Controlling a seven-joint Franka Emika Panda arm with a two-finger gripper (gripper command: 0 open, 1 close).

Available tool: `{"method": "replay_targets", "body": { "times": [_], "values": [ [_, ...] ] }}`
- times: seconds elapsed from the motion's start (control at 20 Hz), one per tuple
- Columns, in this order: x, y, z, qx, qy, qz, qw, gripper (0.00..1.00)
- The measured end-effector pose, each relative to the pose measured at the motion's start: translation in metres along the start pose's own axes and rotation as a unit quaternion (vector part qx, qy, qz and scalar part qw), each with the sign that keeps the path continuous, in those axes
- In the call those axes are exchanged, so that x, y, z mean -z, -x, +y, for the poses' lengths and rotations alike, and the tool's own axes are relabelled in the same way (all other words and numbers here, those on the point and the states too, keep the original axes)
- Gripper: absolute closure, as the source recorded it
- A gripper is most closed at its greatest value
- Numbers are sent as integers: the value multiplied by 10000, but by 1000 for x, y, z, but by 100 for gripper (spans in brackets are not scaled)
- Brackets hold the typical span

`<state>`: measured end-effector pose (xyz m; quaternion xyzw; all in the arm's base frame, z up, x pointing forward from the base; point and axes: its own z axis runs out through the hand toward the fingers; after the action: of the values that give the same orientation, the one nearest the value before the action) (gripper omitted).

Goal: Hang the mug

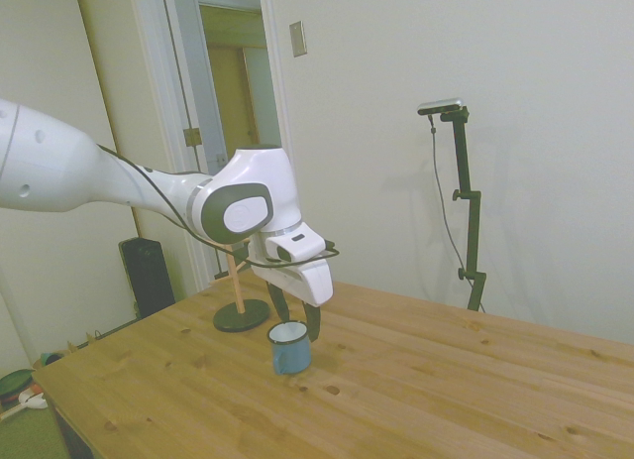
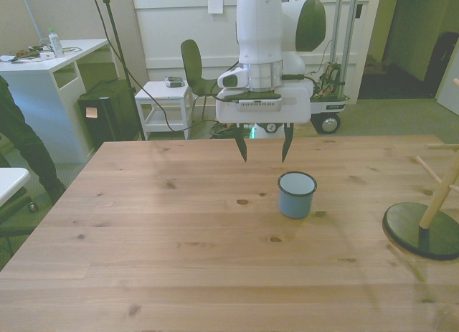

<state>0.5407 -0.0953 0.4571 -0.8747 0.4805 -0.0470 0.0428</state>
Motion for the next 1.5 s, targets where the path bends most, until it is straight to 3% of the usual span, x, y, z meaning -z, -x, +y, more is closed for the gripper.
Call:
{"method": "replay_targets", "body": {
  "times": [0.65, 1.45, 1.5],
  "values": [
    [-39, 12, -46, 193, 121, -71, 9997, 0],
    [-84, 14, -63, 196, 574, -22, 9982, 0],
    [-85, 13, -63, 193, 588, -23, 9981, 100]
  ]
}}
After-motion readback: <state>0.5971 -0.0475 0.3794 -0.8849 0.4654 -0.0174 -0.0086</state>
